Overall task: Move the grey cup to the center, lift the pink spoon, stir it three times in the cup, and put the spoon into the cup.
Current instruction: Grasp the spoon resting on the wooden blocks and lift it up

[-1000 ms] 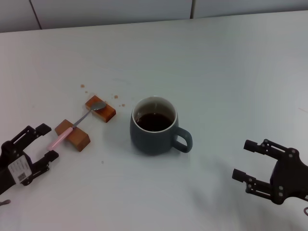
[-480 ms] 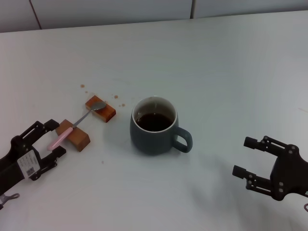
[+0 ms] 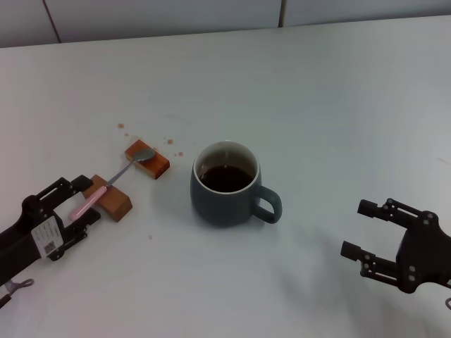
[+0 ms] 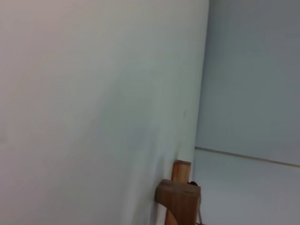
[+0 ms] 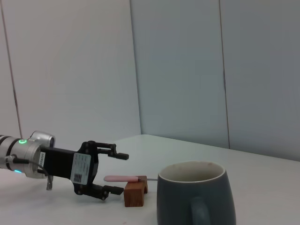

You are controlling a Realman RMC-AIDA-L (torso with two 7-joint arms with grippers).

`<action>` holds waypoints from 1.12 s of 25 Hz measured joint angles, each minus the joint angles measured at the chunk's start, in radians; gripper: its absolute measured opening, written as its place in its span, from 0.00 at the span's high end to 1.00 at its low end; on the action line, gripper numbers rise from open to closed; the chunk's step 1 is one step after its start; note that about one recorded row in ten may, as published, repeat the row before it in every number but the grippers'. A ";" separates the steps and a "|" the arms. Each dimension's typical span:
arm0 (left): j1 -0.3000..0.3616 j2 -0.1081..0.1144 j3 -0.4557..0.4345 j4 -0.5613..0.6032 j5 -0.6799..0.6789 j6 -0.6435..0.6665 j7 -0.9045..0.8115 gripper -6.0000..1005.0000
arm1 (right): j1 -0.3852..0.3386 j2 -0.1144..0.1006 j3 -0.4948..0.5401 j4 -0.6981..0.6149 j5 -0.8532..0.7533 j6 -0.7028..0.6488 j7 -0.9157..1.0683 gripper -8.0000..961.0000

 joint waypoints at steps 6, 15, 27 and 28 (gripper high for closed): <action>-0.002 0.000 0.000 -0.001 0.001 -0.012 0.000 0.34 | -0.002 0.000 0.001 0.000 0.000 0.000 0.002 0.22; -0.004 0.001 0.005 -0.001 0.001 -0.021 0.002 0.61 | -0.001 0.002 0.001 0.000 0.000 0.000 0.002 0.22; -0.007 0.002 0.001 -0.023 -0.007 -0.027 0.059 0.71 | 0.001 0.002 0.003 0.000 0.001 0.002 0.002 0.22; -0.007 0.002 0.001 -0.023 -0.007 -0.027 0.059 0.74 | 0.001 0.002 0.003 0.000 0.001 0.002 0.002 0.22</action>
